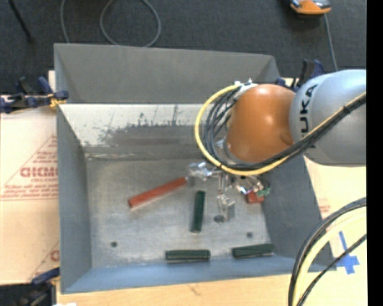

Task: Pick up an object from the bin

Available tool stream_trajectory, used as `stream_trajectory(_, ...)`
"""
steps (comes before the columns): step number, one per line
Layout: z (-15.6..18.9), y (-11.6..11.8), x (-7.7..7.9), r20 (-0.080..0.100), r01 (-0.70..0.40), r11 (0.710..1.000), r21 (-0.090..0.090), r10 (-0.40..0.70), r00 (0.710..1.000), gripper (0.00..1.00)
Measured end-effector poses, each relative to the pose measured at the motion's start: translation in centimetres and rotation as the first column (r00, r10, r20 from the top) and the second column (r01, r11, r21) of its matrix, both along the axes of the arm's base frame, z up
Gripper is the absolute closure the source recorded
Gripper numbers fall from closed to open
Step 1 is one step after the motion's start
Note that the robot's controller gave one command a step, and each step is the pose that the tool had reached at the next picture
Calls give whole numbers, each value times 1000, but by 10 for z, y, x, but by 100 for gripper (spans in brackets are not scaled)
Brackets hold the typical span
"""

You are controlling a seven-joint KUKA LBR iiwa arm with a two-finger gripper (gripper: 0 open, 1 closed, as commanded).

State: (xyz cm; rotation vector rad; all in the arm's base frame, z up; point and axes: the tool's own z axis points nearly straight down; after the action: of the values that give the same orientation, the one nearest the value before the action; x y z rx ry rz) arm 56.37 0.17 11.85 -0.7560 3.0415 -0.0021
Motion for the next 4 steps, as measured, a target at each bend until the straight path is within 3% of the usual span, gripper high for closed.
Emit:
stream_trajectory(1, -46, 44, 10, -3, -218, 976, -2, 218, 976, 0)
stream_trajectory(2, -43, 46, 13, 8, -214, 977, 1, 214, 977, 100)
stream_trajectory(3, -44, 51, 54, -1, 128, 992, 2, -128, 992, 100)
stream_trajectory(4, -42, 11, 51, -1, 342, 940, 4, -342, 940, 100)
